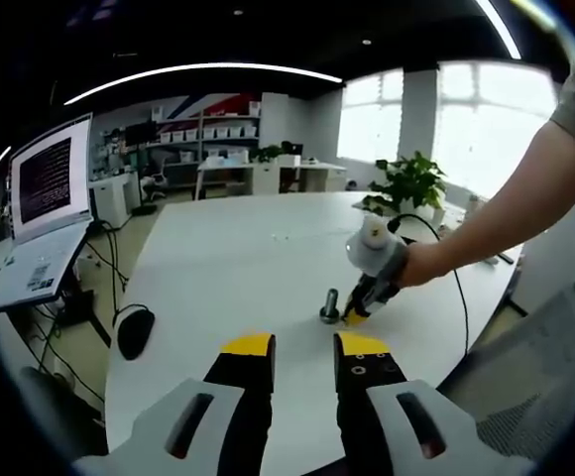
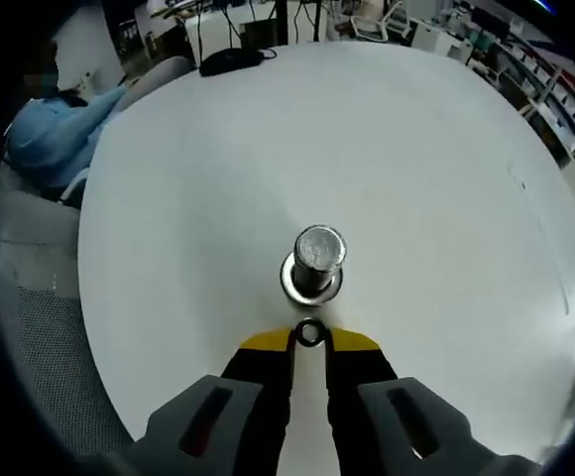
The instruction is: Place the washer onto the threaded stud by aligning its center hole with the stud, sliding it down to the base, and recovering from edge contact or off-axis alignment until the washer reaches the visible bottom stop.
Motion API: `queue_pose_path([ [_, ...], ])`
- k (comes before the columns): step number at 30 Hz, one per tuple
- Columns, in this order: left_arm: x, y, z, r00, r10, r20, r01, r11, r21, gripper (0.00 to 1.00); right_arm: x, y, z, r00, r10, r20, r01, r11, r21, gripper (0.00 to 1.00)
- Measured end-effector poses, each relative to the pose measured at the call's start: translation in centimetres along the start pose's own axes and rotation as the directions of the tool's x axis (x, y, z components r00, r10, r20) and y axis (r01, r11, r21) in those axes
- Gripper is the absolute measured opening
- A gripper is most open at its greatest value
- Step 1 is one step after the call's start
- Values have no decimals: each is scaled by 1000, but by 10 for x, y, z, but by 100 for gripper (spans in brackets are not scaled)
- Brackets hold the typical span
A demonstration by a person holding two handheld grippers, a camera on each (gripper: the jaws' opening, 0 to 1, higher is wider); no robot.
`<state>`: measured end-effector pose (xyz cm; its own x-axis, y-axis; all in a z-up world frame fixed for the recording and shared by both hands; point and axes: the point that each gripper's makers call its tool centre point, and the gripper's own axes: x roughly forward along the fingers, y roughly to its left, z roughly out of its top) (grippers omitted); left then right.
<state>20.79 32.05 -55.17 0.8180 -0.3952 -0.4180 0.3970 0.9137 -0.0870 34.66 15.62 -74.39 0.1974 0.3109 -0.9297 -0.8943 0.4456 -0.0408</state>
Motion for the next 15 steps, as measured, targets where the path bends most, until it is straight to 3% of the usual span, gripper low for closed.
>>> queue_pose_path([
  [9,-1,2,0,1000,8,4,-8,1000,-1,22,-2,1,-4,1000,-3,16,2,1000,30,14],
  [14,-1,1,1,1000,7,6,-7,1000,0,22,-3,1,-7,1000,-20,12,20,1000,3,14],
  [15,-1,2,1,1000,8,6,-8,1000,-1,22,-5,-2,-9,999,-52,-10,52,998,-37,14],
])
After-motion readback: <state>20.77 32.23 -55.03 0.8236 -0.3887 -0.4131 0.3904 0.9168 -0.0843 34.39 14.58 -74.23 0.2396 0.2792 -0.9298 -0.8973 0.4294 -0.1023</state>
